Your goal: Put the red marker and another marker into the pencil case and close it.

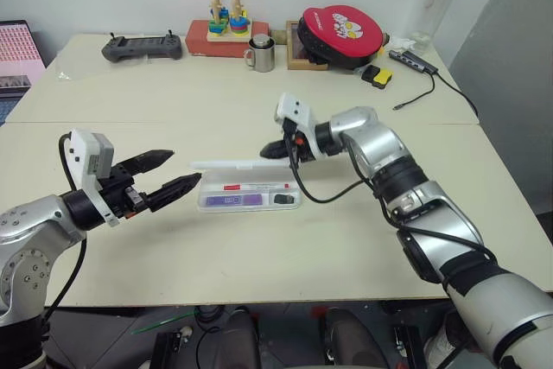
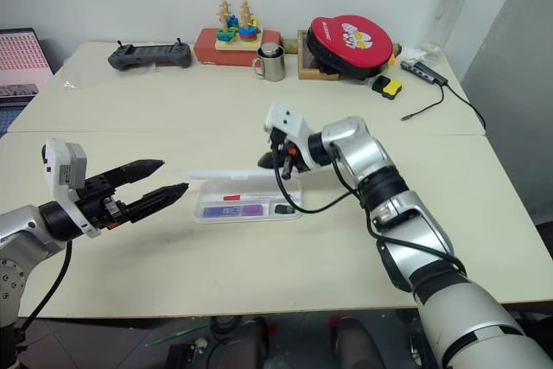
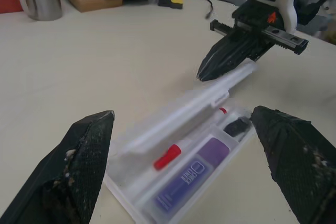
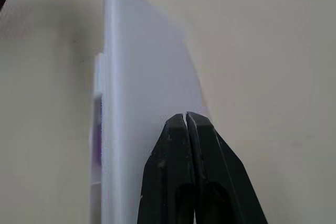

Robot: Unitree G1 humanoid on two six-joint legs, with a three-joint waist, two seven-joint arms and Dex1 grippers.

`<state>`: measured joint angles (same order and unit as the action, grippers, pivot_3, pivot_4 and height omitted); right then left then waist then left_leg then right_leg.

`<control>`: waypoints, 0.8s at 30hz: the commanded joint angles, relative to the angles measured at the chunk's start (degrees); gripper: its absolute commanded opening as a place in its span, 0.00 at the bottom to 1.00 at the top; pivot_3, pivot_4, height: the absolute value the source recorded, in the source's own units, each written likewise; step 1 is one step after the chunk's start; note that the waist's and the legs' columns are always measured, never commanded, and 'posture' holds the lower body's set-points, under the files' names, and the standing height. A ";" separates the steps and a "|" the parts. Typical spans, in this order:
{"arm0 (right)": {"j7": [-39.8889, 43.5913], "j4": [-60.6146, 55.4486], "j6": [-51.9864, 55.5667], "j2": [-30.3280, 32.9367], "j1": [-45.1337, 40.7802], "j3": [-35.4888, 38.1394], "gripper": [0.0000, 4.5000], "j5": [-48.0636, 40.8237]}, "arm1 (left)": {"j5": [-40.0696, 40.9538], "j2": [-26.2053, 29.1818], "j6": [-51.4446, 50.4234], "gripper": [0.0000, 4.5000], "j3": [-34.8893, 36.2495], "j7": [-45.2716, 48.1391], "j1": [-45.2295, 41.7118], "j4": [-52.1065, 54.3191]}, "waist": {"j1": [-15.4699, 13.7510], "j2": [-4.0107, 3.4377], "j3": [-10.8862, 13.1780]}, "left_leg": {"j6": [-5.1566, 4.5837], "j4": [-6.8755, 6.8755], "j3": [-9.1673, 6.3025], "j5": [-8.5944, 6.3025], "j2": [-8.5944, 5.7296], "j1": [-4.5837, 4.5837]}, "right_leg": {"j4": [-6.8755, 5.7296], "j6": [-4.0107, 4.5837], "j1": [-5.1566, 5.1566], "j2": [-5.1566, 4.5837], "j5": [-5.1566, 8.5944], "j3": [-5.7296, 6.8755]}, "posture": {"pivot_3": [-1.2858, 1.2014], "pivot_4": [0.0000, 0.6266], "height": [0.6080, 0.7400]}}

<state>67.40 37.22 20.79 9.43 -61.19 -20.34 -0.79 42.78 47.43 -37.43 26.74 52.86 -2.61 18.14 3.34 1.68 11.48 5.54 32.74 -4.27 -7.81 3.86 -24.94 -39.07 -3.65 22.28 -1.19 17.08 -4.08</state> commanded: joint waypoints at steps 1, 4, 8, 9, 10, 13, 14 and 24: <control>-0.65 -5.02 0.39 0.29 2.72 -3.34 0.01 2.69 | -0.23 1.06 0.63 1.00 -0.31 0.47 0.58 2.20 | -0.01 0.00 0.00 | 0.00 0.00 0.00 0.00 0.01 0.00 | 0.00 0.00 0.00 0.01 0.00 0.01 | 0.52 0.24 1.00; -1.79 -6.83 0.18 0.52 6.53 -6.10 0.01 4.92 | -0.10 0.92 0.65 1.00 -0.29 0.40 0.72 2.08 | -0.01 0.03 -0.02 | 0.00 0.04 0.00 0.00 0.00 0.02 | 0.01 -0.01 -0.02 0.00 0.00 -0.01 | 0.52 0.24 1.00; -2.82 -8.99 1.14 0.69 10.44 -7.21 0.01 5.83 | -0.27 0.99 0.36 1.00 -1.12 0.51 1.08 2.14 | -0.02 0.07 -0.07 | 0.00 0.05 0.00 0.00 0.00 0.11 | 0.00 -0.02 -0.09 0.00 0.00 -0.01 | 0.52 0.24 1.00; -2.89 -9.67 1.77 0.61 11.30 -7.02 0.01 5.43 | -0.25 0.93 0.21 1.00 -1.46 0.51 1.10 2.11 | -0.03 0.13 -0.15 | 0.00 0.05 0.00 0.00 0.00 0.12 | 0.01 -0.02 -0.09 0.00 0.00 -0.02 | 0.52 0.24 1.00; -2.21 -10.65 2.90 0.84 12.26 -6.74 0.01 4.60 | -0.32 0.86 0.10 1.00 -2.20 0.57 1.14 2.31 | -0.03 0.15 -0.18 | 0.00 0.05 0.00 0.00 0.00 0.13 | 0.01 -0.02 -0.12 0.00 0.00 -0.01 | 0.52 0.24 1.00; -2.90 -11.80 3.58 0.80 13.23 -4.26 0.01 2.90 | -1.22 0.04 0.41 1.00 -4.25 -0.84 -0.49 1.29 | -0.04 0.15 -0.22 | 0.01 0.05 0.00 0.00 0.00 0.16 | 0.03 0.00 -0.17 0.00 0.02 -0.01 | 0.52 0.24 1.00; -2.89 -13.77 4.57 0.20 13.70 -1.20 0.01 -0.19 | -2.44 -0.67 0.83 1.00 -5.33 -2.44 -1.91 -0.02 | -0.06 0.15 -0.22 | 0.01 0.05 0.00 0.00 0.00 0.16 | 0.03 0.00 -0.16 0.00 0.02 -0.01 | 0.52 0.24 1.00; -16.19 -34.11 13.89 6.42 25.37 20.47 0.24 -12.82 | -13.43 -6.56 5.78 1.00 -9.98 -14.26 -14.25 -16.62 | -1.39 0.14 -0.18 | 0.01 0.15 -0.03 0.01 -0.03 0.05 | 0.05 -0.12 -0.13 -0.01 -0.05 0.00 | 0.52 0.24 1.00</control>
<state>53.45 7.12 32.81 15.48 -37.70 -2.16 -11.68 30.74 40.26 -34.02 15.45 39.35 -15.50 2.34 1.95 1.82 11.30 5.55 32.89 -4.29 -7.80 3.83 -24.89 -39.01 -3.76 22.14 -1.21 17.03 -4.10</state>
